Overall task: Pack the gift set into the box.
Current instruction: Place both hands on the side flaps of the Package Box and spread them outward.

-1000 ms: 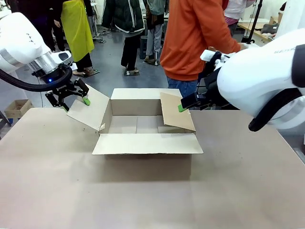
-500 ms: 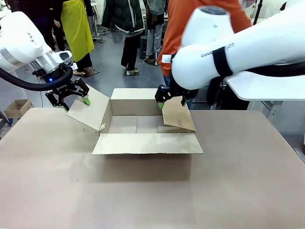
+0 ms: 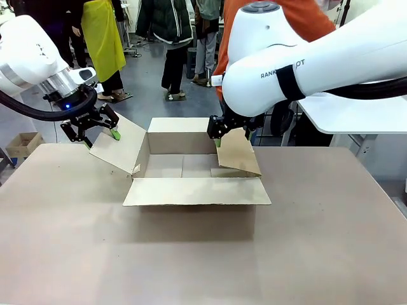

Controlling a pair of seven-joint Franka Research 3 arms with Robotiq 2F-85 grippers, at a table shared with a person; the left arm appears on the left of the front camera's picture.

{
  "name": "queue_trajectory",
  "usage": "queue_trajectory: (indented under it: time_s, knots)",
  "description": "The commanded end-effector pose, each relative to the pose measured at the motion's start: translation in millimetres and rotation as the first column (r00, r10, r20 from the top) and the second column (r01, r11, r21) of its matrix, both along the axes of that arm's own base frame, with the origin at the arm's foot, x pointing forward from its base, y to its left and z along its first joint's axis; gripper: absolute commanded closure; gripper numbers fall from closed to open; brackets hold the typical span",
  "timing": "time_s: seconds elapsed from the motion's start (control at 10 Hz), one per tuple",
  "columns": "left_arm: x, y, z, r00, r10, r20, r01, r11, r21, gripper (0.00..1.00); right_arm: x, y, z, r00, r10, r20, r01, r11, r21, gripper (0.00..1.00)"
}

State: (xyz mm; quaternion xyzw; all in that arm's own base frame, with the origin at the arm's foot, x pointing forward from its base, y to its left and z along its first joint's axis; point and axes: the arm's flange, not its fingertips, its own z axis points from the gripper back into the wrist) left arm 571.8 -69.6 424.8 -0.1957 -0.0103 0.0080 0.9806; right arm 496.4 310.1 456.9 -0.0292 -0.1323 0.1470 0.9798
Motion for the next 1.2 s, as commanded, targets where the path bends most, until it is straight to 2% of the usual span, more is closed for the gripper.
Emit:
queue_trajectory:
  time_s: [0.0, 0.1, 0.3, 0.6, 0.8, 1.1]
  knots:
    - [-2, 0, 3, 1.0, 0.009, -0.001, -0.009, 1.0, 0.014, 0.0, 25, 36, 9, 0.999, -0.036, 0.009, 0.037, 0.991, -0.132, 0.0]
    - [-2, 0, 3, 1.0, 0.009, -0.001, -0.009, 1.0, 0.014, 0.0, 36, 40, -1, 0.997, -0.075, 0.026, 0.078, 0.985, -0.154, 0.0]
    - [-2, 0, 3, 1.0, 0.009, -0.001, -0.009, 1.0, 0.014, 0.0, 48, 51, -24, 0.996, -0.088, -0.014, 0.085, 0.984, -0.159, 0.0]
    - [-2, 0, 3, 1.0, 0.009, -0.001, -0.009, 1.0, 0.014, 0.0, 60, 61, -53, 0.983, -0.183, 0.007, 0.178, 0.946, -0.271, 0.0]
    - [-2, 0, 3, 1.0, 0.009, -0.001, -0.009, 1.0, 0.014, 0.0, 60, 57, -56, 0.97, -0.237, 0.043, 0.238, 0.914, -0.328, 0.0]
    - [-2, 0, 3, 1.0, 0.009, -0.001, -0.009, 1.0, 0.014, 0.0, 55, 35, -39, 0.97, -0.239, 0.035, 0.241, 0.939, -0.245, 0.0]
